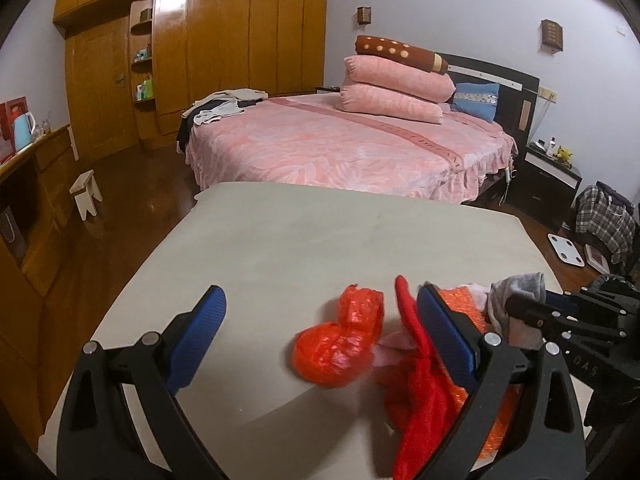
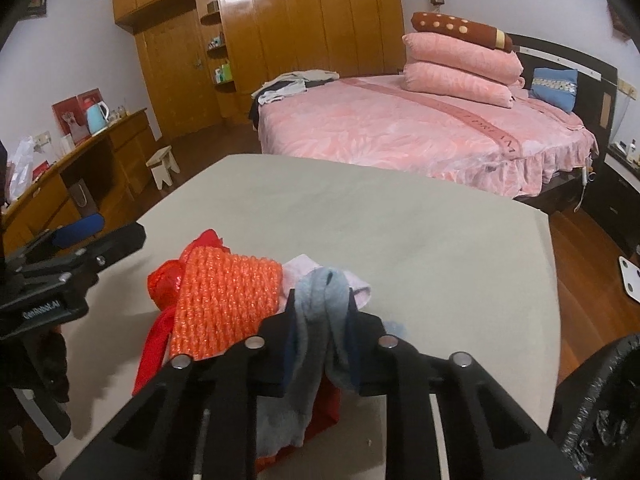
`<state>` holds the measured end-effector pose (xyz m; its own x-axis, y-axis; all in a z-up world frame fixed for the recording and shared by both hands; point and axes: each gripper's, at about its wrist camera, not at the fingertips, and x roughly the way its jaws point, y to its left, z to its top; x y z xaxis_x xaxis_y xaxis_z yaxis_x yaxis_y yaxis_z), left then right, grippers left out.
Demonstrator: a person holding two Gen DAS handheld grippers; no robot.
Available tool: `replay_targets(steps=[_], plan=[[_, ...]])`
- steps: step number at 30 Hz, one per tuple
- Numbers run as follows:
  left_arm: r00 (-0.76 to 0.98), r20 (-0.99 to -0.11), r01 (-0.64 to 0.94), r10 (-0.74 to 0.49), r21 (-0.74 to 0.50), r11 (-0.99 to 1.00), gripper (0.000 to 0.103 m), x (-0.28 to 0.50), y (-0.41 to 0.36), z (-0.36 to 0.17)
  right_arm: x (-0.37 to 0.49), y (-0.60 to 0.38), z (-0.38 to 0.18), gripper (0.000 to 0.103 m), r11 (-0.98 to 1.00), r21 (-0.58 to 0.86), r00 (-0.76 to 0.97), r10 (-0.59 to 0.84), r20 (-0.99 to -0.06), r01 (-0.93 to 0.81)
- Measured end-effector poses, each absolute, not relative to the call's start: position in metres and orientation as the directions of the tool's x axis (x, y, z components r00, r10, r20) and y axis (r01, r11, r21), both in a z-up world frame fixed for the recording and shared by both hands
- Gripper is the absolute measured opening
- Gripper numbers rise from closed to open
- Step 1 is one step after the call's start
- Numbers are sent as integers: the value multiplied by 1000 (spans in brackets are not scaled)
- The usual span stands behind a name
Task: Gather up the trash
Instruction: 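Grasp the grey sock with the right tool while the left tool grasps the orange mesh net, then carry the grey sock and orange net over the bin and open both tools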
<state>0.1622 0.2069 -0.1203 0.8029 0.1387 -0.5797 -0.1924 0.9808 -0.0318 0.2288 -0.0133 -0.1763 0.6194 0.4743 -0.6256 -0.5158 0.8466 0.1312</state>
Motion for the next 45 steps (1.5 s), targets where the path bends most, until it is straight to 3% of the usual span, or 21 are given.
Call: replay_targets(steps=[12,14,18,20,24,29,35,45], plan=[[812,-580,-113,60,-56,992,91,154,168,-119,208,-63,-151,17,880,171,679,454,-577,-442],[805,-592,-85,34,-58,995,79,157,158,-123,205,-71,-150,17,889,170,687,439,-579,-425],[789,-615,-55,3,-67,996,72,162,146,-134,202,-83,-150,17,899,166,697,421,-581,-404],[777,-629,-45,-8,-69,997,62,165,140,-140,200,-88,-151,17,904,162,701,412,-582,-396],[759,-651,-34,-15,-62,997,52,170,132,-150,200,-95,-154,17,908,167,701,404,-588,-384],[743,-669,-36,-2,-44,998,24,170,126,-156,199,-99,-160,17,909,173,694,404,-596,-380],[767,-641,-40,-6,-57,998,16,160,121,-146,195,-98,-160,17,909,170,696,403,-594,-382],[779,-626,-9,-30,-59,998,13,150,109,-136,189,-100,-156,17,909,165,703,402,-586,-382]])
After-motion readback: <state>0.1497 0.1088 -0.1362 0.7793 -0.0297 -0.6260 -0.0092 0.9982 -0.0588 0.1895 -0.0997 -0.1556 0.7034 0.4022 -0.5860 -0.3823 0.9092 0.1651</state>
